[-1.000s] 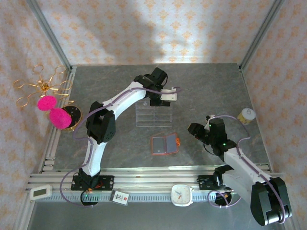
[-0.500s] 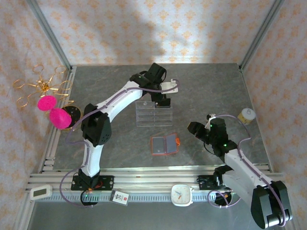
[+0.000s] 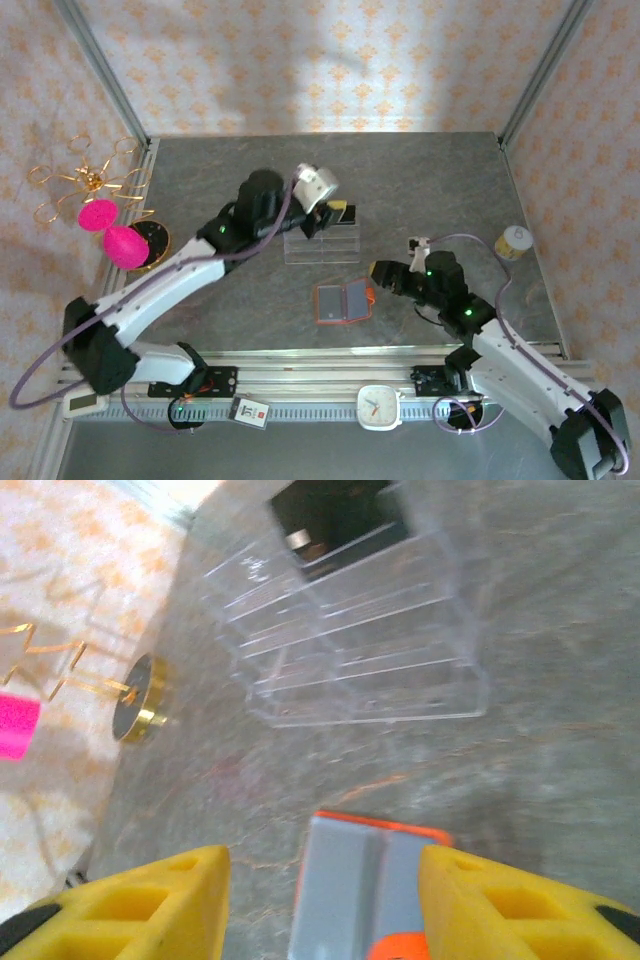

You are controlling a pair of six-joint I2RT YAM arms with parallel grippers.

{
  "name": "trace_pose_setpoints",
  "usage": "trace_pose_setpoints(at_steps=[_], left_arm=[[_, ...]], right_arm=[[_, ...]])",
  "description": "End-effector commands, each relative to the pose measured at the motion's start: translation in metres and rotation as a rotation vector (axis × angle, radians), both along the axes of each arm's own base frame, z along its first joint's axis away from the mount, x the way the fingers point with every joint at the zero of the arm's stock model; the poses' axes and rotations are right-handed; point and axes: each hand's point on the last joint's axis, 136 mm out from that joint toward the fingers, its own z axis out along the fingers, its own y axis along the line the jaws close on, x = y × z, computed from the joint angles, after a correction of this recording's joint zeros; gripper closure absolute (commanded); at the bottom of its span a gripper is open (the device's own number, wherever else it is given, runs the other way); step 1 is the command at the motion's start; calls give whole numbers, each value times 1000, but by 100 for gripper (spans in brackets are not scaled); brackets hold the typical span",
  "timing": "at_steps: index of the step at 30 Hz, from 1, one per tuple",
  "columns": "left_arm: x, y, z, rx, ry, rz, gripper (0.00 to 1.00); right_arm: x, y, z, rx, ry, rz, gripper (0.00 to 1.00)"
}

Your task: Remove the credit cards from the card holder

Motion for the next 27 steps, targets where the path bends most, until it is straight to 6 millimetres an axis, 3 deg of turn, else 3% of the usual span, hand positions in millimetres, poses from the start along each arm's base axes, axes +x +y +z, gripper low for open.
trace_pose_setpoints(at_steps=[1, 4, 9, 12, 15, 21, 27], left_arm=[[-19, 4, 4, -347, 129, 28, 58], [-41, 17, -32, -426, 243, 55, 59], [-66, 45, -85, -484, 379, 139, 60], [-76, 62, -105, -496, 405, 184, 60], [-81, 74, -122, -477, 421, 226, 60], [-83, 92, -150, -463, 466, 321, 60], [-86, 92, -182, -420, 565, 350, 62]], right_arm=[[-5, 17, -2, -103, -34, 23, 49], [-16, 41, -16, -238, -47, 67, 49], [-22, 70, -58, -553, -41, 126, 53], [-22, 79, -79, -676, -40, 144, 57], [-22, 89, -85, -720, -53, 163, 57], [-22, 93, -108, -812, -30, 182, 55], [-22, 91, -126, -874, -14, 186, 55]])
